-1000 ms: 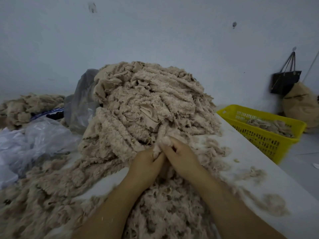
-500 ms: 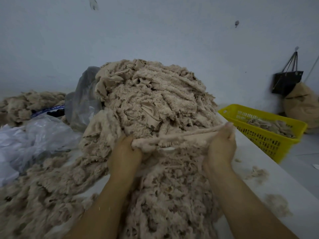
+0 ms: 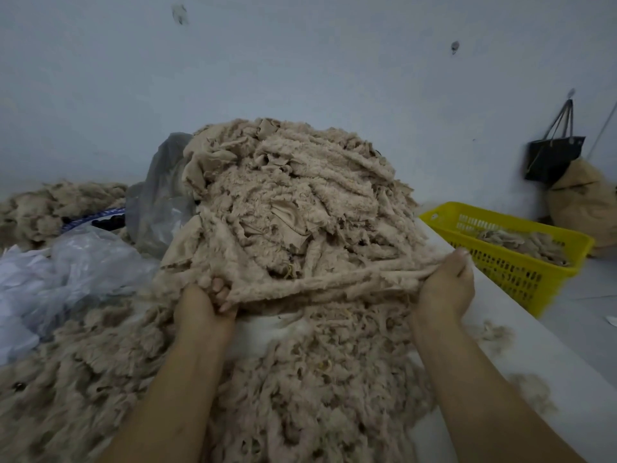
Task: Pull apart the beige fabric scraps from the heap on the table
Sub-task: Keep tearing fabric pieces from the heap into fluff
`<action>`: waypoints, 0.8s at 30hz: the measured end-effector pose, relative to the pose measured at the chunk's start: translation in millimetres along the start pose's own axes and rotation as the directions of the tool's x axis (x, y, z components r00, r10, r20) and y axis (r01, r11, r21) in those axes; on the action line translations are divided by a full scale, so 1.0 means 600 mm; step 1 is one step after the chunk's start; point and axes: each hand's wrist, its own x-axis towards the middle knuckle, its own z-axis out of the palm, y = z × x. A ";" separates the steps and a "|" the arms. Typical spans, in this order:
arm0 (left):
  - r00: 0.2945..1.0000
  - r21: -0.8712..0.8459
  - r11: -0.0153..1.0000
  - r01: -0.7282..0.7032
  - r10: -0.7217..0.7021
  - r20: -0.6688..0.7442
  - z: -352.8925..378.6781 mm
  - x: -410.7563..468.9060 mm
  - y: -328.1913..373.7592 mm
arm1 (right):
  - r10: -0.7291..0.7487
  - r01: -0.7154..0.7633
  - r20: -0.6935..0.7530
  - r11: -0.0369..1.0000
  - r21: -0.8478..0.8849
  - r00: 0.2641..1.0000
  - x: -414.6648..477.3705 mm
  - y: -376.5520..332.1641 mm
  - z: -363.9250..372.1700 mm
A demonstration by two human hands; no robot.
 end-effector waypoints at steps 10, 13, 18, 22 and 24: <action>0.674 0.660 -0.137 -0.739 -0.144 0.724 0.023 -0.043 -0.059 | -0.017 0.043 0.270 0.995 -0.088 0.963 -0.020 0.002 0.012; 0.630 0.658 -0.048 -0.751 -0.348 0.694 0.022 -0.044 -0.074 | -0.049 0.098 0.387 0.989 -0.108 0.921 -0.042 -0.005 0.019; 0.675 0.709 0.286 -0.645 -0.222 0.704 0.028 -0.054 -0.081 | -0.088 0.231 0.745 0.969 -0.090 0.661 -0.094 -0.003 0.012; 0.641 0.635 0.201 -0.746 -0.045 0.766 0.028 -0.055 -0.080 | -0.093 0.251 0.802 0.965 -0.073 0.590 -0.103 0.005 0.018; 0.608 0.592 0.194 -0.782 0.028 0.794 0.029 -0.055 -0.078 | -0.087 0.225 0.754 0.971 -0.082 0.651 -0.094 0.009 0.023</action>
